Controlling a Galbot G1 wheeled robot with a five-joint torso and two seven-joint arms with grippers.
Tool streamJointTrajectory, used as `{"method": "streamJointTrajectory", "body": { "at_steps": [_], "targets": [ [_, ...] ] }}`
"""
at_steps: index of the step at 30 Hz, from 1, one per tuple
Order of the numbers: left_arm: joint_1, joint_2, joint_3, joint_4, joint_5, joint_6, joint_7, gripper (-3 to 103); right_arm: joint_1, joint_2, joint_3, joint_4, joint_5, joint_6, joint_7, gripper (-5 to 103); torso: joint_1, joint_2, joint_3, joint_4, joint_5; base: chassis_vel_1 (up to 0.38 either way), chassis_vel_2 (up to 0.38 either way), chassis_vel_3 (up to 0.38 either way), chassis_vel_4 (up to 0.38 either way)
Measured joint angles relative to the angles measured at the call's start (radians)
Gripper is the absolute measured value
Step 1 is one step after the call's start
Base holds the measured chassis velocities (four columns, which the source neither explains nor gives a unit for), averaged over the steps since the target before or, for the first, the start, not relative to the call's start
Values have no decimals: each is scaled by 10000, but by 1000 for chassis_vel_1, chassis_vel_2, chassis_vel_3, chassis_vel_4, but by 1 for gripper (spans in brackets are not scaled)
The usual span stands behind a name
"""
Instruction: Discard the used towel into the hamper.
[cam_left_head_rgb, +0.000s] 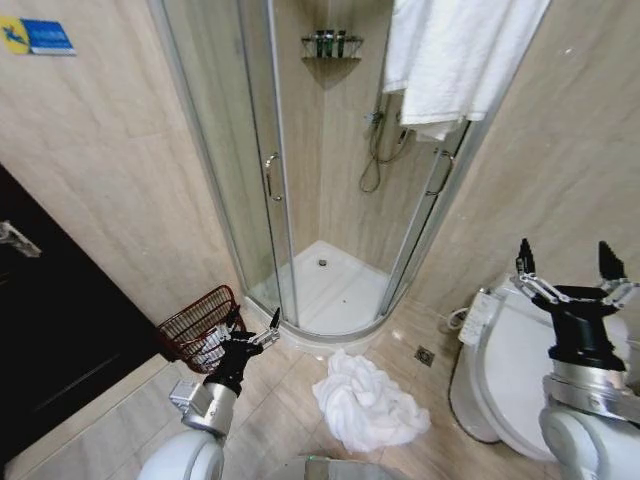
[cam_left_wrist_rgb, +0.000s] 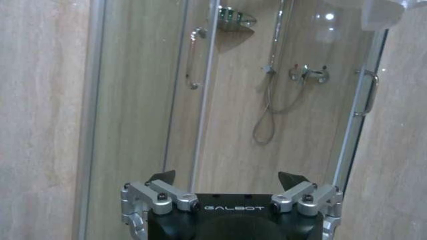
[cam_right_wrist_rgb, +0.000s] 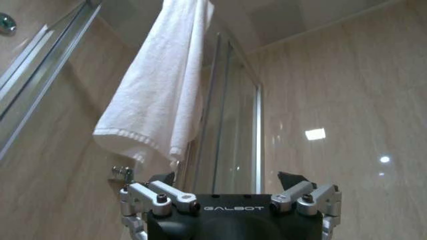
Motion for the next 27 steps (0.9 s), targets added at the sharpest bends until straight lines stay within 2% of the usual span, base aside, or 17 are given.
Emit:
{"method": "streamJointTrajectory", "body": {
  "at_steps": [10, 17, 19, 27],
  "targets": [
    [0, 6, -2, 0, 0, 0, 0, 100, 368, -271, 47, -19, 111, 16, 166, 100, -4, 1, -1, 0, -7, -3, -6, 8, 1],
    [0, 3, -2, 1, 0, 0, 0, 100, 980, -1062, 246, -211, 402, 15, 146, 100, -3, 0, 0, 2, -4, 6, 11, 18, 14],
    [0, 3, -2, 0, 0, 0, 0, 100, 1238, -1349, 291, -206, 590, -136, 375, 100, -2, 0, 0, 2, -4, 34, 43, 77, 54],
    [0, 3, -1, 0, 0, 0, 0, 100, 1576, -1699, 417, -154, 911, -317, 661, 100, -2, 0, 0, 1, -5, 68, 80, 91, 78]
  ]
}}
